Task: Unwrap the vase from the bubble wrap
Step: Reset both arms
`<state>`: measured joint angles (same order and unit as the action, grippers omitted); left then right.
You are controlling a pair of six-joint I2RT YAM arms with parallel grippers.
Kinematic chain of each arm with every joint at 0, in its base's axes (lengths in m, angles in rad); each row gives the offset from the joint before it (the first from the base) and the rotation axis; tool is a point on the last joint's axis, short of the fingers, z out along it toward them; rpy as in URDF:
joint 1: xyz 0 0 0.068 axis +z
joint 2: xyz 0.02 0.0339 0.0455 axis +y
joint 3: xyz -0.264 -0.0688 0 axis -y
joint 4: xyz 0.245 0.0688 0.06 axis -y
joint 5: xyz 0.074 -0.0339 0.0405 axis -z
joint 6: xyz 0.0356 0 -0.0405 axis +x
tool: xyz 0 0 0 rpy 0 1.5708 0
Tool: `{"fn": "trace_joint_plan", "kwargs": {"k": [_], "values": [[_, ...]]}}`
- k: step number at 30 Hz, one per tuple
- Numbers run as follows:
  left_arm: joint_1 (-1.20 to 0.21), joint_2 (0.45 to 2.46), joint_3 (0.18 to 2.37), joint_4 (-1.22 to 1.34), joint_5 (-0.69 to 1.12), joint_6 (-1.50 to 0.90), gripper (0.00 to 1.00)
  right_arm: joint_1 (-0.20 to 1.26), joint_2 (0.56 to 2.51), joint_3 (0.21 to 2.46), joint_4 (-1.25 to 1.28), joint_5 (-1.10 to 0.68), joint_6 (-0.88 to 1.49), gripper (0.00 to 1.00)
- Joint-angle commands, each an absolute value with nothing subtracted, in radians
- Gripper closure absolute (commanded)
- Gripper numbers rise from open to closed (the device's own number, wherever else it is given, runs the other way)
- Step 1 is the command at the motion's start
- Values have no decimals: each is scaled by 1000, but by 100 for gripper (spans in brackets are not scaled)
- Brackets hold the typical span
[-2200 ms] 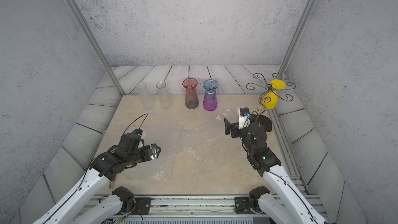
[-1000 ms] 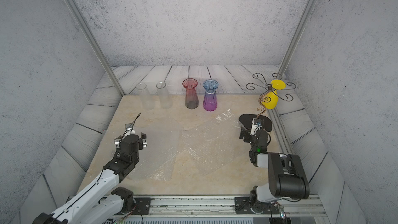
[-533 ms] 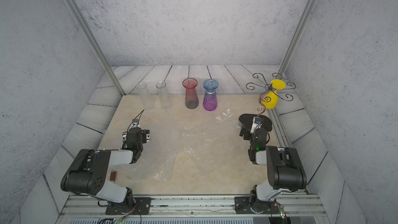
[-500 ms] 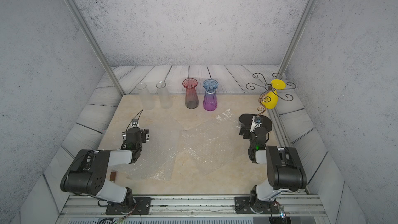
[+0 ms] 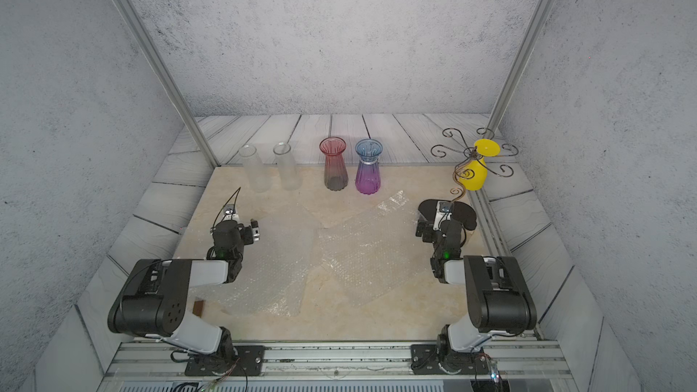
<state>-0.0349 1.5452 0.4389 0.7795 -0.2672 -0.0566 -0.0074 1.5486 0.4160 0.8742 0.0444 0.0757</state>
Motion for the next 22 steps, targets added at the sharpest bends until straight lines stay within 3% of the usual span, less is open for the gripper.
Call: {"fn": "trace_joint_plan", "kwargs": {"k": [1,22], "values": [[-29,1531,458,765,-261,-67,1,-6,1565,415,868,60,69,1],[-32,1531,460,761,-264,-67,1,-6,1567,428,848,-3,45,1]]}}
